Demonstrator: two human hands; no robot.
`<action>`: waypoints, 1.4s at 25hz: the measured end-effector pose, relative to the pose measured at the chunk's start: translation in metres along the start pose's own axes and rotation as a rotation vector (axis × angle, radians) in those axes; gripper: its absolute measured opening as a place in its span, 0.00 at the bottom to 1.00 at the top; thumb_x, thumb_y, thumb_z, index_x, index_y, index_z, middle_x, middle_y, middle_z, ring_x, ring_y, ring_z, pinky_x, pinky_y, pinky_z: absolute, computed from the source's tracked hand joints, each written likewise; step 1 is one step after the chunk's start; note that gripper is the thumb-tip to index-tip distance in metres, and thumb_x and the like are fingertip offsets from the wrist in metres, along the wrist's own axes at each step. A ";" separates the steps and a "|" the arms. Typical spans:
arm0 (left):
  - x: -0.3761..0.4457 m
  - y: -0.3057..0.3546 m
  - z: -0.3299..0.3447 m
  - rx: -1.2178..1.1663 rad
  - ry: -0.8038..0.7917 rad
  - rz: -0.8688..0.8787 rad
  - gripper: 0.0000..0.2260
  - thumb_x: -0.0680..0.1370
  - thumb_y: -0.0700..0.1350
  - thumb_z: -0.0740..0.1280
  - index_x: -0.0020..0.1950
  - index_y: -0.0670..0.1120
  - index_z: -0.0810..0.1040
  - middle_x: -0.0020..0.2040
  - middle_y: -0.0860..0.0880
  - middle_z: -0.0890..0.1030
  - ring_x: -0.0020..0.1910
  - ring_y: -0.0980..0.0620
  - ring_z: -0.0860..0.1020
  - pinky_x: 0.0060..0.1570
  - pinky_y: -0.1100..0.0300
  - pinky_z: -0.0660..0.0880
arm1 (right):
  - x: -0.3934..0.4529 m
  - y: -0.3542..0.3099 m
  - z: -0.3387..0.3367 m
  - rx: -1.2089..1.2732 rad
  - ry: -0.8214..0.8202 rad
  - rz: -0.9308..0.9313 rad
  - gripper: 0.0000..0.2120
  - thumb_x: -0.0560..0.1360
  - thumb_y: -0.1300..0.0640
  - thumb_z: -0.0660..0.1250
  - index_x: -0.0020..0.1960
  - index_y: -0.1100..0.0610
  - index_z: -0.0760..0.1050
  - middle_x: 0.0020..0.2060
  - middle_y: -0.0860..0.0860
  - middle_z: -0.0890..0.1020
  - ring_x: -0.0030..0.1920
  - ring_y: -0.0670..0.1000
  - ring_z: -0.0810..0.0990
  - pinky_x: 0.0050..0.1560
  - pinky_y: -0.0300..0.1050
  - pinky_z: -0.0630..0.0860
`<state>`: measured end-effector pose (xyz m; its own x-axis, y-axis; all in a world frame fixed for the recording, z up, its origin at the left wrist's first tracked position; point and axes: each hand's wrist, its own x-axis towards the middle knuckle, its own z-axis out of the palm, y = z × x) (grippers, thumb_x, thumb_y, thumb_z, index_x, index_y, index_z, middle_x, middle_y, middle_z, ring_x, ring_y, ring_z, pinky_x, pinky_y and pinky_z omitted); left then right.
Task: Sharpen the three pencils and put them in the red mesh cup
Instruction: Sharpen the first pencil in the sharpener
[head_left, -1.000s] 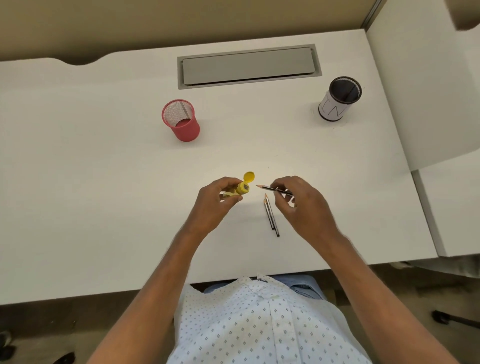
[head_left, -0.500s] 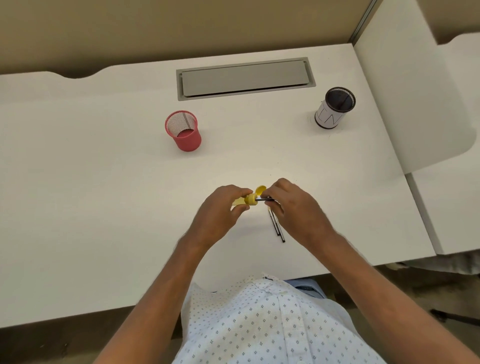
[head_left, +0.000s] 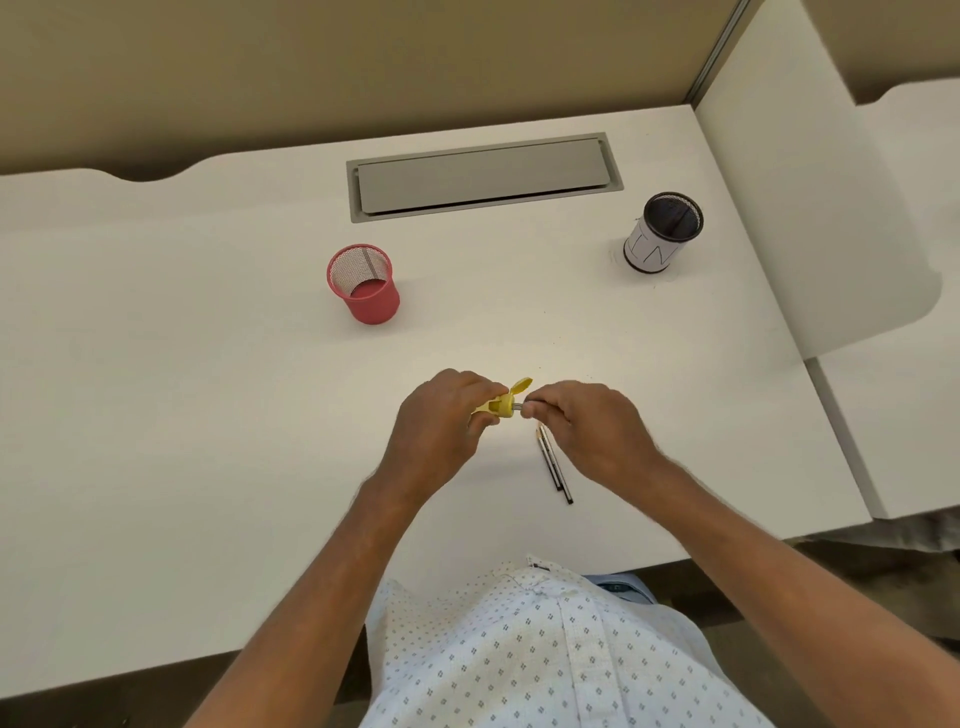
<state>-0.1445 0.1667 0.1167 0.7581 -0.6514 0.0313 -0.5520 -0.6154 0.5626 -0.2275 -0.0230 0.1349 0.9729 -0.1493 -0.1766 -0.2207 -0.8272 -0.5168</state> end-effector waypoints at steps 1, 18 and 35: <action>0.002 0.000 -0.001 0.019 0.009 0.027 0.14 0.74 0.42 0.77 0.58 0.52 0.84 0.53 0.54 0.85 0.51 0.50 0.80 0.44 0.54 0.78 | 0.007 0.003 -0.003 0.176 -0.116 0.123 0.13 0.83 0.46 0.64 0.46 0.48 0.84 0.35 0.45 0.81 0.37 0.47 0.78 0.41 0.48 0.75; 0.001 0.004 0.003 -0.028 -0.035 0.025 0.12 0.76 0.46 0.75 0.59 0.52 0.84 0.52 0.55 0.84 0.50 0.52 0.78 0.44 0.56 0.77 | 0.004 0.015 -0.011 -0.073 -0.083 -0.088 0.13 0.83 0.44 0.63 0.47 0.48 0.83 0.33 0.42 0.81 0.34 0.44 0.77 0.35 0.44 0.71; 0.003 0.006 0.001 -0.061 -0.020 0.085 0.13 0.76 0.44 0.75 0.61 0.48 0.83 0.53 0.52 0.84 0.50 0.50 0.78 0.48 0.57 0.76 | 0.001 0.006 -0.021 -0.163 -0.023 -0.141 0.13 0.84 0.46 0.63 0.48 0.49 0.83 0.34 0.45 0.80 0.33 0.47 0.77 0.33 0.46 0.72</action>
<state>-0.1457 0.1612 0.1194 0.7018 -0.7093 0.0652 -0.5916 -0.5294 0.6081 -0.2269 -0.0395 0.1490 0.9911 -0.0147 -0.1319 -0.0663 -0.9159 -0.3960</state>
